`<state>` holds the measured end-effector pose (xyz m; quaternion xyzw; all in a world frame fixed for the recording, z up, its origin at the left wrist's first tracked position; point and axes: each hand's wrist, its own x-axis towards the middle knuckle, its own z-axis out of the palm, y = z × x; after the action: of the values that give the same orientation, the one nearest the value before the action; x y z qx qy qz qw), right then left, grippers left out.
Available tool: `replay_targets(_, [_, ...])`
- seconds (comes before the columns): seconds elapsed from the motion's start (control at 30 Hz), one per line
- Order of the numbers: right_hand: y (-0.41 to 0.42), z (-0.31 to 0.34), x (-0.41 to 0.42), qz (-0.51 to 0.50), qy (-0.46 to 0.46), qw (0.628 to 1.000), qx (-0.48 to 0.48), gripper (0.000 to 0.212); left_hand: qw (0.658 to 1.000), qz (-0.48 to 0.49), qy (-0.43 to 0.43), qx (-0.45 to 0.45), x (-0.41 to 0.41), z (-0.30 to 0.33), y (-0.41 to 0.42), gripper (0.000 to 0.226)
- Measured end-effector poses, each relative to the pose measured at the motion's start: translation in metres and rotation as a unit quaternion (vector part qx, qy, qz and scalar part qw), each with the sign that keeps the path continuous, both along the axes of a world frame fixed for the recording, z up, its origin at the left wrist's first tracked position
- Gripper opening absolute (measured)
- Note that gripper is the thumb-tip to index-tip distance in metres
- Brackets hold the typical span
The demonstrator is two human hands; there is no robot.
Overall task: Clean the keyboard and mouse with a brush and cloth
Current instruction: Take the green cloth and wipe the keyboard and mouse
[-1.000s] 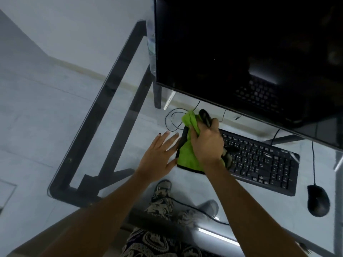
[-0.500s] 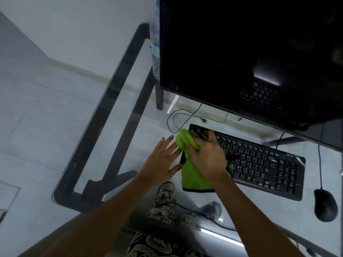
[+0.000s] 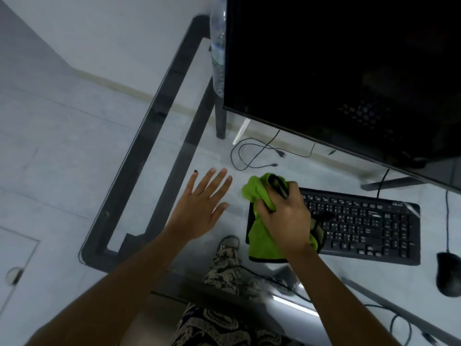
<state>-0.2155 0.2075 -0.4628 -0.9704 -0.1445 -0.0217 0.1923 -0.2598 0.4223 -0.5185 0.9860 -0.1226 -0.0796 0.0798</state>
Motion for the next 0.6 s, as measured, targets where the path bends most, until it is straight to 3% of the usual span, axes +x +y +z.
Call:
replay_targets(0.1, [0.008,-0.003,0.018,-0.030,0.013,0.999,0.006,0.037,1.000,0.001,0.001,-0.016,-0.001,0.002,0.000,0.061])
replay_targets(0.27, [0.015,-0.006,0.032,-0.070,0.022,0.997,0.035,0.038,1.000,-0.001,-0.004,-0.026,0.005,0.004,-0.021,0.084])
replay_targets(0.4, [0.015,-0.003,0.033,-0.063,0.035,0.996,0.046,0.040,1.000,-0.008,-0.020,-0.008,0.009,0.002,-0.024,0.081])
replay_targets(0.6, [-0.019,0.009,0.000,0.098,0.069,0.993,0.009,0.034,1.000,-0.003,-0.014,-0.004,0.008,0.001,-0.025,0.088])
